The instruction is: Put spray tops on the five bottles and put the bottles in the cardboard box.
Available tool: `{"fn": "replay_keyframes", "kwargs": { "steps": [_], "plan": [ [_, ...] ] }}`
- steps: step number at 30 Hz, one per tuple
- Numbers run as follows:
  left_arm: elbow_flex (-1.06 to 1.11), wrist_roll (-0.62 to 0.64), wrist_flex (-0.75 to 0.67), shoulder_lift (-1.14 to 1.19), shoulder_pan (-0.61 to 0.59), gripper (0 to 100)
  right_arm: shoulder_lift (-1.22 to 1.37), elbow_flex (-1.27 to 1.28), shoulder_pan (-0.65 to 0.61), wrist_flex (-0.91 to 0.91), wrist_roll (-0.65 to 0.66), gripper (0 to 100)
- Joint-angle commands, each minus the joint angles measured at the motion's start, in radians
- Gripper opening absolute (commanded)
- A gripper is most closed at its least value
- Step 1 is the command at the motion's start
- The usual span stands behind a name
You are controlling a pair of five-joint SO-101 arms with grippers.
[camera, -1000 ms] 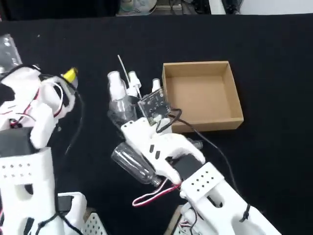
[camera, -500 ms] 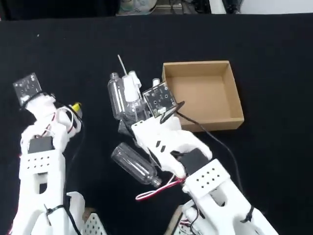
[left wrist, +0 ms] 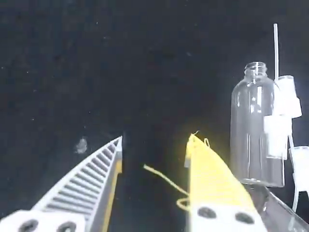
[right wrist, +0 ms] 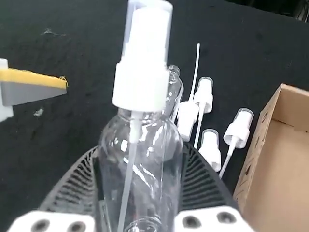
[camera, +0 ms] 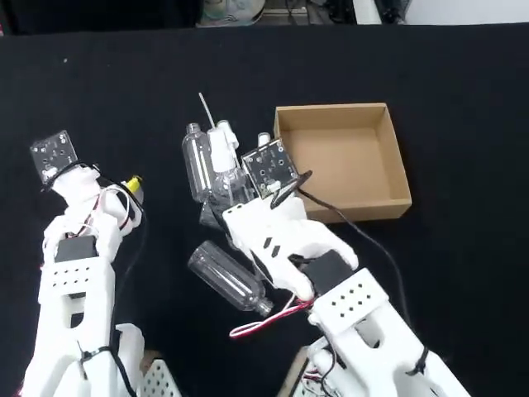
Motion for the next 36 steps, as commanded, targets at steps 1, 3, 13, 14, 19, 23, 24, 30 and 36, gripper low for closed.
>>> {"fn": "replay_keyframes", "kwargs": {
  "steps": [1,3,13,14,19,23,24,30,36],
  "plan": [
    [-0.007,0.009,-0.020,-0.012,0.004,21,-0.041,-0.117,0.011,0.048,-0.006,1.1],
    [-0.004,0.009,-0.021,-0.006,0.010,21,-0.041,-0.142,0.014,0.083,-0.006,1.1],
    [0.021,0.031,-0.026,-0.015,0.031,21,-0.039,-0.326,0.273,0.144,-0.006,1.1],
    [0.021,0.031,-0.026,-0.015,0.031,21,-0.036,-0.315,0.296,0.120,-0.006,1.1],
    [0.019,0.031,-0.026,-0.015,0.030,21,-0.041,-0.147,0.388,-0.144,0.002,1.1],
    [0.015,0.031,-0.026,-0.015,0.031,21,-0.035,-0.007,0.422,-0.396,0.003,1.5],
    [0.015,0.031,-0.026,-0.015,0.031,21,-0.035,0.024,0.423,-0.459,0.003,1.5],
    [0.015,0.031,-0.026,-0.015,0.030,21,-0.031,0.143,0.423,-0.741,0.003,1.5],
    [0.016,0.031,-0.026,-0.015,0.024,21,-0.013,0.145,0.480,-0.769,0.098,1.5]
  ]
}}
